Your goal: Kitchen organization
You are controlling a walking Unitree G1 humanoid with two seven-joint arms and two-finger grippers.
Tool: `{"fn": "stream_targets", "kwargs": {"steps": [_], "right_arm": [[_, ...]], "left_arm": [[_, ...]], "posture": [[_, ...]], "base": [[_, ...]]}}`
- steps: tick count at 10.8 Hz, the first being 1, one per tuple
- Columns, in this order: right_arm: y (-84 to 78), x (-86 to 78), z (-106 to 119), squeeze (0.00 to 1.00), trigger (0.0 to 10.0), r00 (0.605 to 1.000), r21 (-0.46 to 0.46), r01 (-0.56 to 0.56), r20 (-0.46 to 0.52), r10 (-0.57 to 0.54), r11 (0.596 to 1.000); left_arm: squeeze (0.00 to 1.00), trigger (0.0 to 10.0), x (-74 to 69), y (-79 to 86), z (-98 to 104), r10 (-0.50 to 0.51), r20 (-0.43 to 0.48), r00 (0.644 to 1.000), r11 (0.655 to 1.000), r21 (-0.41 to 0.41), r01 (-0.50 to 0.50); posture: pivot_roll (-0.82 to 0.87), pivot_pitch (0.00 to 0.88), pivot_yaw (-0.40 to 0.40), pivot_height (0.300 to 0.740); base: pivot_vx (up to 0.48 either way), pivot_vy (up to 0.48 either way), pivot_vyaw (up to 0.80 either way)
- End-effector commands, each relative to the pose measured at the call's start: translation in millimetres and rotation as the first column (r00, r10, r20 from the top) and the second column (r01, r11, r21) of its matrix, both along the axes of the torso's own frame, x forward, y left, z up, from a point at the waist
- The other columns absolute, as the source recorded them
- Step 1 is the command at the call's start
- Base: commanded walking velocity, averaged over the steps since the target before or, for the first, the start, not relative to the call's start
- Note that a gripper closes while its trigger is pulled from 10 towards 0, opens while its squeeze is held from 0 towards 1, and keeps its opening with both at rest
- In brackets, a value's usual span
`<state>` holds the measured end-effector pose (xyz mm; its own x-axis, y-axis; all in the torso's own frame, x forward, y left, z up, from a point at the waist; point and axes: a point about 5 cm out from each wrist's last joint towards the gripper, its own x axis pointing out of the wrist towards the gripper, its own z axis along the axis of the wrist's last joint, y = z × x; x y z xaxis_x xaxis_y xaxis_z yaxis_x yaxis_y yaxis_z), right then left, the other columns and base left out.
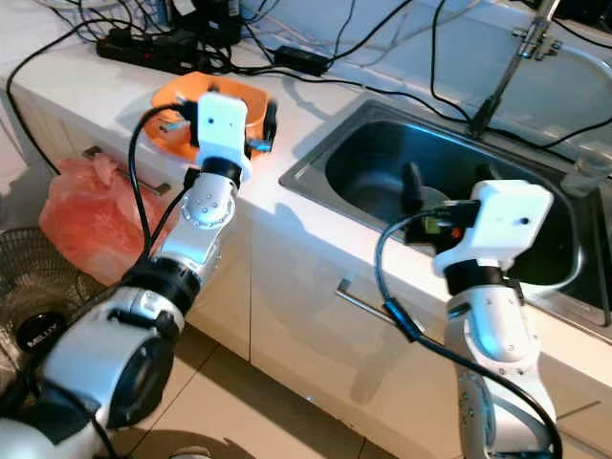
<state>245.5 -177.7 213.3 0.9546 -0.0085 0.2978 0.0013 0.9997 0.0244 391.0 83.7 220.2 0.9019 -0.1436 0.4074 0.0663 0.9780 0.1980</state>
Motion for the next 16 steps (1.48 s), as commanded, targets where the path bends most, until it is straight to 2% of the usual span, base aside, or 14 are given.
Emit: {"fn": "stream_targets", "kwargs": {"steps": [1, 2, 4, 5, 6, 7, 8, 10, 11, 12, 14, 16], "right_arm": [[-7.3, -2.8, 5.7, 0.0, 10.0, 0.999, -0.001, 0.038, 0.034, -0.038, 0.999], [-10.4, -3.3, 5.2, 0.0, 10.0, 0.998, -0.002, 0.052, 0.034, -0.052, 0.999], [-16.6, -5.9, 1.3, 0.0, 10.0, 0.997, -0.005, 0.079, 0.025, -0.079, 0.997], [-17.7, -6.0, -0.4, 0.0, 10.0, 0.996, -0.003, 0.082, 0.021, -0.082, 0.997], [-17.9, -5.4, -1.3, 0.0, 10.0, 0.997, -0.006, 0.08, 0.017, -0.08, 0.997], [-17.2, -4.0, -0.5, 0.0, 10.0, 0.997, -0.016, 0.069, 0.019, -0.069, 0.997], [-17.9, -3.1, 0.8, 0.0, 10.0, 0.998, -0.028, 0.066, 0.023, -0.066, 0.997], [-18.5, -3.1, 1.8, 0.0, 10.0, 0.997, -0.036, 0.067, 0.025, -0.066, 0.997], [-16.9, -5.9, -0.7, 0.0, 10.0, 0.998, 0.001, 0.065, 0.01, -0.065, 0.998], [-14.4, -11.5, -5.2, 0.0, 10.0, 0.998, 0.027, 0.066, -0.017, -0.066, 0.997], [-6.5, -29.8, -15.7, 0.0, 10.0, 0.995, 0.088, 0.08, -0.072, -0.074, 0.993], [-4.9, -33.9, -17.1, 0.0, 10.0, 0.993, 0.089, 0.09, -0.083, -0.083, 0.992]], "left_arm": [[0.0, 10.0, -4.9, -5.6, 1.3, -0.058, 0.025, 0.998, 0.998, 0.015, 0.058], [0.0, 10.0, -11.7, -5.2, -2.0, -0.112, 0.036, 0.993, 0.993, 0.028, 0.111], [0.0, 10.0, -37.6, 12.2, -44.0, -0.244, -0.049, 0.968, 0.96, 0.131, 0.249], [0.0, 10.0, -46.0, 24.9, -59.6, -0.24, -0.077, 0.968, 0.95, 0.188, 0.25], [0.0, 10.0, -52.3, 31.7, -66.6, -0.245, -0.099, 0.965, 0.941, 0.217, 0.261], [0.0, 10.0, -54.9, 34.9, -67.6, -0.233, -0.103, 0.967, 0.943, 0.218, 0.251], [0.0, 10.0, -55.2, 31.5, -60.2, -0.231, -0.07, 0.971, 0.947, 0.215, 0.24], [0.0, 10.0, -51.4, 24.0, -37.0, -0.211, 0.018, 0.977, 0.961, 0.185, 0.204], [0.0, 10.0, -52.7, 19.8, -25.8, -0.222, 0.059, 0.973, 0.962, 0.175, 0.209], [0.0, 10.0, -55.0, 19.3, -22.8, -0.23, 0.075, 0.97, 0.96, 0.183, 0.213], [0.0, 10.0, -55.5, 23.2, -28.1, -0.213, 0.044, 0.976, 0.964, 0.17, 0.203], [0.0, 10.0, -55.4, 18.2, -26.0, -0.222, 0.039, 0.974, 0.964, 0.159, 0.213]], "posture": [[0.16, 0.0, -0.127, 0.74], [0.16, 0.0, -0.128, 0.74], [0.18, 0.0, -0.132, 0.74], [0.19, 0.0, -0.143, 0.74], [0.2, 0.0, -0.15, 0.74], [0.2, 0.0, -0.157, 0.74], [0.2, 0.0, -0.161, 0.74], [0.2, 0.0, -0.165, 0.74], [0.21, 0.0, -0.171, 0.74], [0.21, 0.0, -0.174, 0.74], [0.2, 0.0, -0.174, 0.74], [0.19, 0.0, -0.169, 0.74]], "base": [[0.0, 0.0, 0.0], [0.0, 0.0, 0.0], [0.0, 0.0, 0.0], [0.0, 0.0, 0.0], [0.0, 0.0, 0.0], [0.0, 0.0, 0.0], [0.0, 0.0, 0.0], [0.0, 0.0, 0.0], [0.0, 0.0, 0.0], [0.0, 0.0, 0.0], [0.0, 0.0, 0.0], [0.0, 0.0, 0.0]]}}
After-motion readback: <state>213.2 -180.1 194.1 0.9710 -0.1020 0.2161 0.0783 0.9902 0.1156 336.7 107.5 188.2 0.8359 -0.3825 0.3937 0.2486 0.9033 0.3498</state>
